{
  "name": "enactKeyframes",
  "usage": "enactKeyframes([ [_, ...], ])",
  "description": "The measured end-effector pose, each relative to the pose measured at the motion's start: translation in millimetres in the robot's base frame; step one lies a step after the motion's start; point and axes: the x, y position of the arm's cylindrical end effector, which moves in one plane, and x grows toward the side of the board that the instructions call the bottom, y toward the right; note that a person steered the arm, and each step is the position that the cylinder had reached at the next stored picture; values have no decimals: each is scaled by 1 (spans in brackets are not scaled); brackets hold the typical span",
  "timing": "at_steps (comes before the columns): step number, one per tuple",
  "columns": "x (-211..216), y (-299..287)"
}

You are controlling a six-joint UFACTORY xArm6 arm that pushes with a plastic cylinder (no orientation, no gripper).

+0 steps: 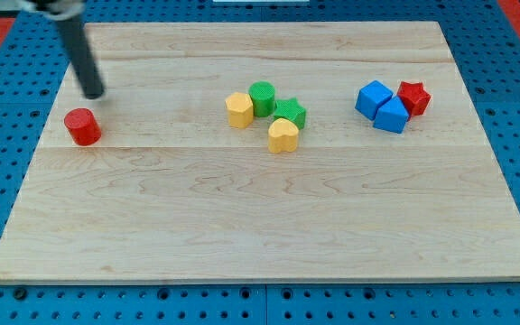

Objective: Move red circle to the bottom of the blue triangle

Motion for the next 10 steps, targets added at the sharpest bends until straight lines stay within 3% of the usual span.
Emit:
enactKeyframes([
  [1, 53, -9],
  [3, 84, 106],
  [5, 48, 128],
  [6, 75, 132],
  [7, 89, 184],
  [8, 89, 244],
  [10, 66, 255],
])
